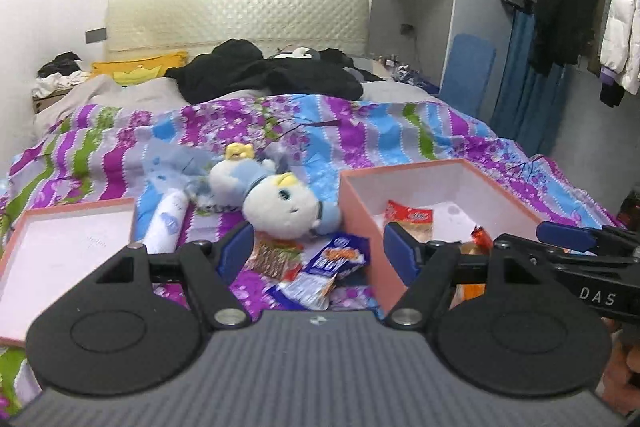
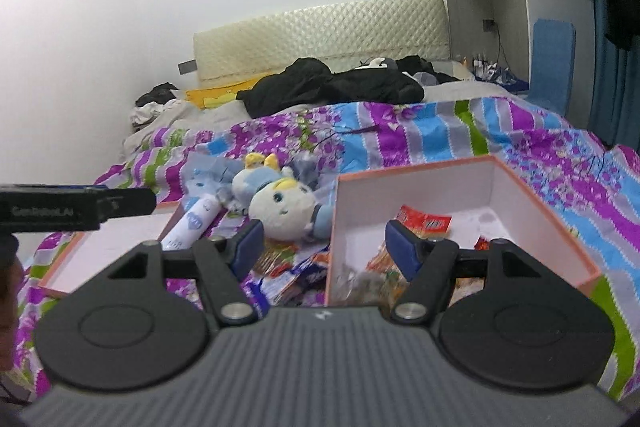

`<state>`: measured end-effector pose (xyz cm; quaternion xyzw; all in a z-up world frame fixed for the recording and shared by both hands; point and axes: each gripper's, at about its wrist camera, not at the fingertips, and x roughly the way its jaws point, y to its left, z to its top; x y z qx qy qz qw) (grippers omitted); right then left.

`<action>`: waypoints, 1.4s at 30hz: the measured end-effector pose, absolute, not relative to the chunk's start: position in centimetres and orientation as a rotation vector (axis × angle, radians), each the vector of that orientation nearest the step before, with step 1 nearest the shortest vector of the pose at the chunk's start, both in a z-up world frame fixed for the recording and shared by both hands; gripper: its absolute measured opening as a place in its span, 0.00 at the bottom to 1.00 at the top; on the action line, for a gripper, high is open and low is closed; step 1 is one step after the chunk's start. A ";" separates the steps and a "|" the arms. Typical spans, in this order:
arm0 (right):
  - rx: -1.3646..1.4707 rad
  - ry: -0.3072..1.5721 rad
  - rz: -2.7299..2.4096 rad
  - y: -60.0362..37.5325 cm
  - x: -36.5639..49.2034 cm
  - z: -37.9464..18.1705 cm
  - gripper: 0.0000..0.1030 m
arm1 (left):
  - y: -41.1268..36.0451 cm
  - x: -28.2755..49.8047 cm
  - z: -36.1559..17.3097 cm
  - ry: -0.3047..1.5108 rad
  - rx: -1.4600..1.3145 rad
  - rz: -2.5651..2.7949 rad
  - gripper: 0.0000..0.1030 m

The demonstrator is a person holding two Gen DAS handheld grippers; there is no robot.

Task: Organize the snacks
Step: 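Withdraw both open tools from the box back toward the snack pile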

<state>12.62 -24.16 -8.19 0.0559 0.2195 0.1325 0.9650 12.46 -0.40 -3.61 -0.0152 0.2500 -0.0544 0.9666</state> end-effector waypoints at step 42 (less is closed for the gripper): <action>0.072 0.571 0.287 -10.2 19.2 -21.9 0.64 | 10.6 26.2 -22.6 0.813 -0.137 -0.158 0.81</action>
